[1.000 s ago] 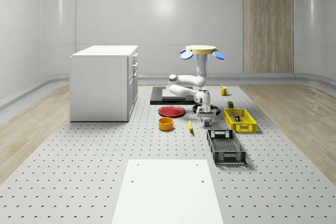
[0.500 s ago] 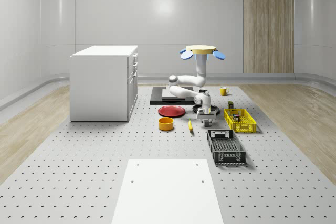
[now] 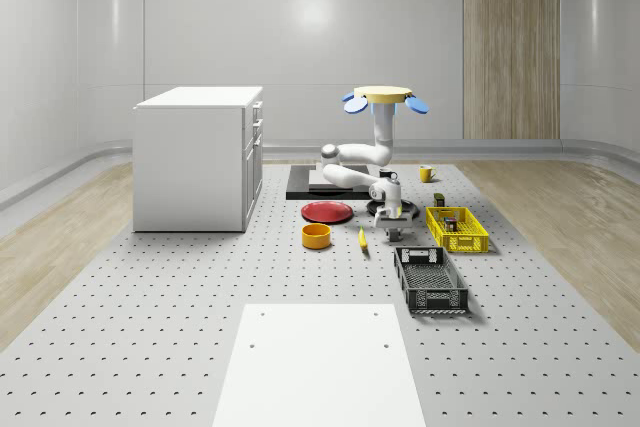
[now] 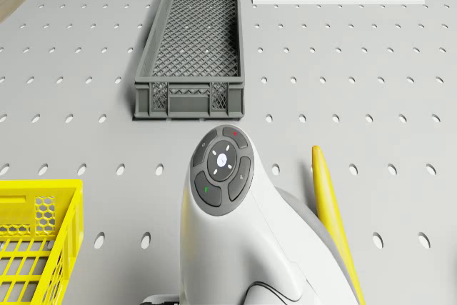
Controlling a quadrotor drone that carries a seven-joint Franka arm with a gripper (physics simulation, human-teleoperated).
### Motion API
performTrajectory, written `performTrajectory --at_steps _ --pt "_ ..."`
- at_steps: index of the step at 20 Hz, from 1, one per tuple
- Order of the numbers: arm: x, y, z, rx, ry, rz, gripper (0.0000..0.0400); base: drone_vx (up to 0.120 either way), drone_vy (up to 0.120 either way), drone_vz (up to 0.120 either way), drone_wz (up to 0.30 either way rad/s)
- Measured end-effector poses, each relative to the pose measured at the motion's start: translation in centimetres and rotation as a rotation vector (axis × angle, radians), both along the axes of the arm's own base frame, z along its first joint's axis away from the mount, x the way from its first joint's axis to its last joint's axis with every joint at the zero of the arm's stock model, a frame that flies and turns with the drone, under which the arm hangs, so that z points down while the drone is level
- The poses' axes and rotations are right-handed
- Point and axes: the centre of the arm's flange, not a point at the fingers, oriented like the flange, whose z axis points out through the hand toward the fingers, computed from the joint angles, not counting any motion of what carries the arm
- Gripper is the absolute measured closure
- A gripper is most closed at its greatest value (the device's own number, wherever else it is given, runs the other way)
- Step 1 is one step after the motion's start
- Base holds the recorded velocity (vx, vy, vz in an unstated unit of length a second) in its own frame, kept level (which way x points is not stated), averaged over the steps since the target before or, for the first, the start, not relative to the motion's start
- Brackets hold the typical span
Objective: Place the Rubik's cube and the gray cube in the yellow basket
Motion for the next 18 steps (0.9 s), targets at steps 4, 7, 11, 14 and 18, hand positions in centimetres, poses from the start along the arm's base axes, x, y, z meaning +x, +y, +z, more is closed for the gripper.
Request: performTrajectory --at_steps 4,7,11,14,18 --pt "0.0 0.0 -0.4 0.000 0.000 0.000 0.0146 0.000 0.000 0.000 0.000" --pt "0.0 0.0 -1.3 0.000 0.000 0.000 0.0148 0.000 0.000 0.000 0.000" --pt "0.0 0.0 -3.0 0.000 0.000 0.000 0.0149 0.000 0.000 0.080 0.000" --pt "0.0 0.0 -4.1 0.000 0.000 0.000 0.0150 0.000 0.000 0.120 0.000" --pt "0.0 0.0 -4.9 0.000 0.000 0.000 0.0150 0.000 0.000 0.120 0.000"
